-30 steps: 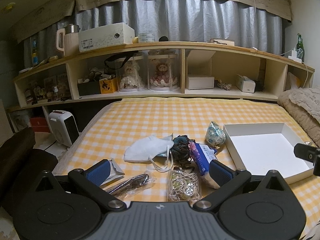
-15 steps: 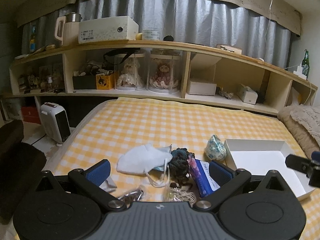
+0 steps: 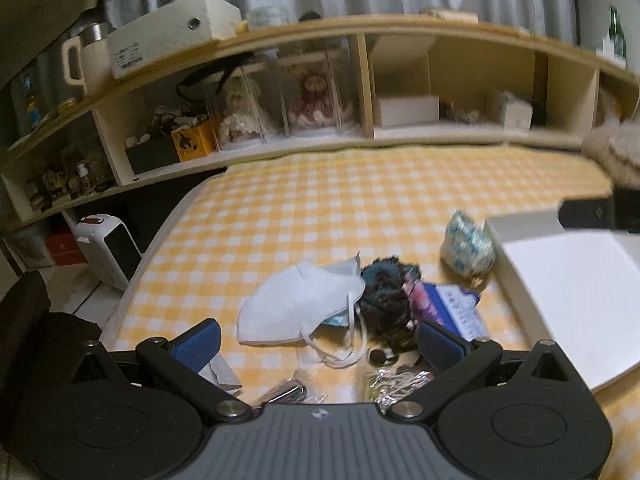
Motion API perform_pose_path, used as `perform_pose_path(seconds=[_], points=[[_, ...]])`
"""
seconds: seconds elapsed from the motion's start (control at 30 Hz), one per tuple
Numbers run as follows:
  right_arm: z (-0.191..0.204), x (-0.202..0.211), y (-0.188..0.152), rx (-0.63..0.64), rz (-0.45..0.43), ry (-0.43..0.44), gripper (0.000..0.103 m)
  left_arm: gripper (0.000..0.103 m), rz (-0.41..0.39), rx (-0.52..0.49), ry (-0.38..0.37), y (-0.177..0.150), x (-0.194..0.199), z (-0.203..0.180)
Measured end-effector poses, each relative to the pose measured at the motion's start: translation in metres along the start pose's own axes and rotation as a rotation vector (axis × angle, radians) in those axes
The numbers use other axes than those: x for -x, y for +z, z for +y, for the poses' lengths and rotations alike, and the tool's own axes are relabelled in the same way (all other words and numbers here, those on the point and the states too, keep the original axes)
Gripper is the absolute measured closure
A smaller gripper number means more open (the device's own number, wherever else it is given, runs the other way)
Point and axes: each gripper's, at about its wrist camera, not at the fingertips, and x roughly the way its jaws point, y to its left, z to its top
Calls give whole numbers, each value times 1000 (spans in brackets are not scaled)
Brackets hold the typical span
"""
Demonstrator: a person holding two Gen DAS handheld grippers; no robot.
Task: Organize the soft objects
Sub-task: 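Grasp the blue tissue pack with the right tool while the left tool grasps the bead-cord bag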
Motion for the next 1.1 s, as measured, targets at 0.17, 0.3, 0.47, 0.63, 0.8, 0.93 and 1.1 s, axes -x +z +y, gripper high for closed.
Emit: perform_pose_path(seconds=[0.17, 0.3, 0.47, 0.63, 0.8, 0.93, 1.1], points=[[3, -38, 0, -30, 51, 25, 0, 0, 56, -56, 13, -2, -25, -10], [6, -69, -6, -35, 129, 59, 0, 0, 119, -62, -27, -8, -43, -13], [9, -103, -20, -49, 255, 83, 0, 0, 200, -80, -57, -19, -66, -23], [5, -124, -36, -108, 385, 127, 5, 0, 301, -82, -97, -35, -89, -32], [10, -135, -49, -109, 435, 169, 19, 0, 397, -56, -155, -50, -109, -38], [15, -143, -59, -105, 476, 195, 24, 0, 427, -35, -180, -57, -117, -35], [25, -141, -63, -34, 482, 187, 27, 0, 444, -5, -189, -64, -125, -31]])
